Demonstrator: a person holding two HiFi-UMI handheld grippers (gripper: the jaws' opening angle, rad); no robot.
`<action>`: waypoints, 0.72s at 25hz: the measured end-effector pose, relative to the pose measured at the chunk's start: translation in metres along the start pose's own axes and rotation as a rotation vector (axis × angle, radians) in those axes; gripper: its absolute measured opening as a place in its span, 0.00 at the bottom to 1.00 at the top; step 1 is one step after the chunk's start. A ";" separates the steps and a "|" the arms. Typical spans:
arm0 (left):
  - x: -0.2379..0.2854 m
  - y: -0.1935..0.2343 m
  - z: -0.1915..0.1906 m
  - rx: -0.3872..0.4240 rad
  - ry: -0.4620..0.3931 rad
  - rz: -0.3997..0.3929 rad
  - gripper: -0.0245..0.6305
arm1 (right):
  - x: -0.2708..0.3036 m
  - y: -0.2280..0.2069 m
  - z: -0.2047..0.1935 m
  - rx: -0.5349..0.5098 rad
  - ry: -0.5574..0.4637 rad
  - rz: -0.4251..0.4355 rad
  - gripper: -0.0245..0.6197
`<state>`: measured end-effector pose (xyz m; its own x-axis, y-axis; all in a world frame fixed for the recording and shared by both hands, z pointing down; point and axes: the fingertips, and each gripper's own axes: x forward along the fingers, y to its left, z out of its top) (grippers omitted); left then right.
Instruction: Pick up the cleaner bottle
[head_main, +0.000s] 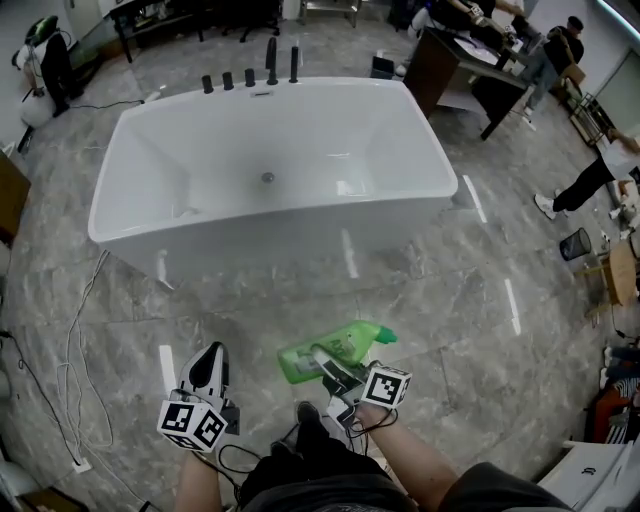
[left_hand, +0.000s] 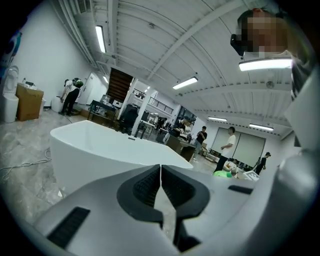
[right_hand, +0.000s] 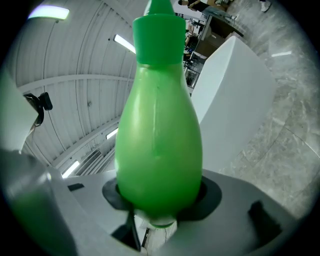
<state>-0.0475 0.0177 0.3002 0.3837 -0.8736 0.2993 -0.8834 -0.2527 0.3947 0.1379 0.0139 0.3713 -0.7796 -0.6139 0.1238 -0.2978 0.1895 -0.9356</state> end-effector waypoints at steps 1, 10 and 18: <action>-0.002 -0.006 0.000 -0.003 -0.004 -0.010 0.06 | -0.003 0.004 -0.002 0.002 -0.007 0.007 0.35; -0.048 -0.038 -0.029 -0.022 0.022 -0.075 0.06 | -0.020 0.044 -0.041 -0.048 -0.032 0.049 0.35; -0.114 -0.051 -0.048 0.014 0.032 -0.103 0.06 | -0.047 0.081 -0.104 0.035 -0.044 0.062 0.35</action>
<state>-0.0336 0.1503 0.2875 0.4808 -0.8291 0.2855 -0.8425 -0.3465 0.4126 0.0930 0.1383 0.3242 -0.7707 -0.6352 0.0508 -0.2291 0.2017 -0.9523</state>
